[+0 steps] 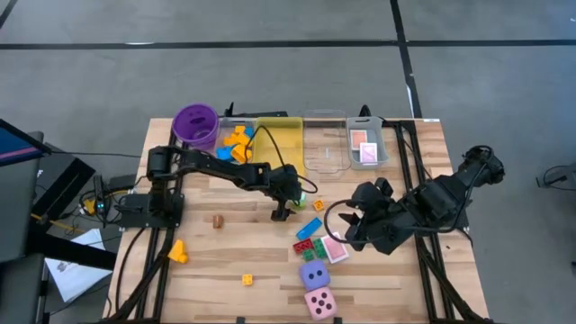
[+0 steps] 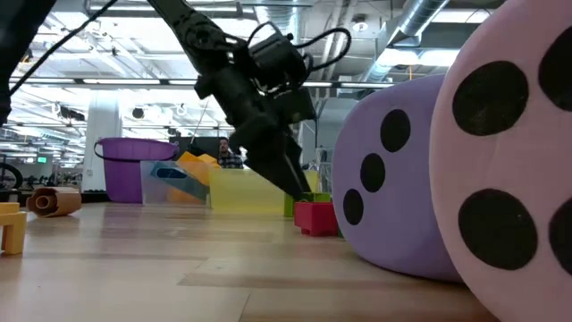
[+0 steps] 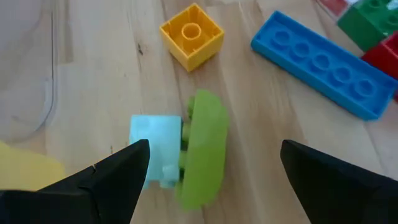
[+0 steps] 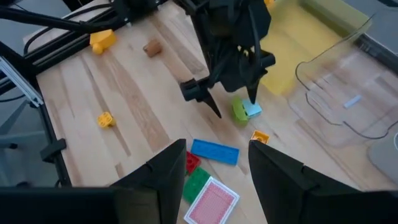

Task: Pick & Place Toys
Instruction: Put the small green game piece into the yellow bin

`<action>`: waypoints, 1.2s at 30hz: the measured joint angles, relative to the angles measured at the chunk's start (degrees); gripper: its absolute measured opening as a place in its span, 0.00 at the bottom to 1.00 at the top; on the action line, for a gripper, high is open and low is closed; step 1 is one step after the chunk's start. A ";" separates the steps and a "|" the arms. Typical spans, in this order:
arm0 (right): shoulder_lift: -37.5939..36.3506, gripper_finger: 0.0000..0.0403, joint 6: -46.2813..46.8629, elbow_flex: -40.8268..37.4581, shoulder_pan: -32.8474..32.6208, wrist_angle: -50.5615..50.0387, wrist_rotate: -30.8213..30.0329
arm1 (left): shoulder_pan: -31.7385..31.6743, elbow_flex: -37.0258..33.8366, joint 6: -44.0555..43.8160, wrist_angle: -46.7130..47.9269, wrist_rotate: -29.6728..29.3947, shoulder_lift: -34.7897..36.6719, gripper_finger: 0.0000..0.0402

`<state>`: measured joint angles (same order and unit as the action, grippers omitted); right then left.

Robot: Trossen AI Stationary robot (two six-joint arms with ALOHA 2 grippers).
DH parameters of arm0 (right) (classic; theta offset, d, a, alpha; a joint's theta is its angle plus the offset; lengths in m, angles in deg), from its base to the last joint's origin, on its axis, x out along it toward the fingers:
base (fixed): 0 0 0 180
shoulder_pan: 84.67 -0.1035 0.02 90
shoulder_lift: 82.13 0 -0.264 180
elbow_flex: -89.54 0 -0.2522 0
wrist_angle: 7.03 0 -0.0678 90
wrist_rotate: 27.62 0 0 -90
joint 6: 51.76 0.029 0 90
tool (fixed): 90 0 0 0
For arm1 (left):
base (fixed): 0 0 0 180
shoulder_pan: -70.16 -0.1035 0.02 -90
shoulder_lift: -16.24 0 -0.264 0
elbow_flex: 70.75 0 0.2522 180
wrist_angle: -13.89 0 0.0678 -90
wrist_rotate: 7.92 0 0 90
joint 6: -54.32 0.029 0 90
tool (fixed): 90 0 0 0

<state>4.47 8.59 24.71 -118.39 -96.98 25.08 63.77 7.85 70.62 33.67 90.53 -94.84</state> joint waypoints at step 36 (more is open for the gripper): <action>0.00 0.42 -2.46 -0.46 0.01 -0.07 -0.20 | 9.90 0.11 -0.28 -0.13 -5.49 -1.66 0.29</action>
<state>4.47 6.13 24.25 -118.39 -97.04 24.88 73.67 7.96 70.33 33.54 85.04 -96.49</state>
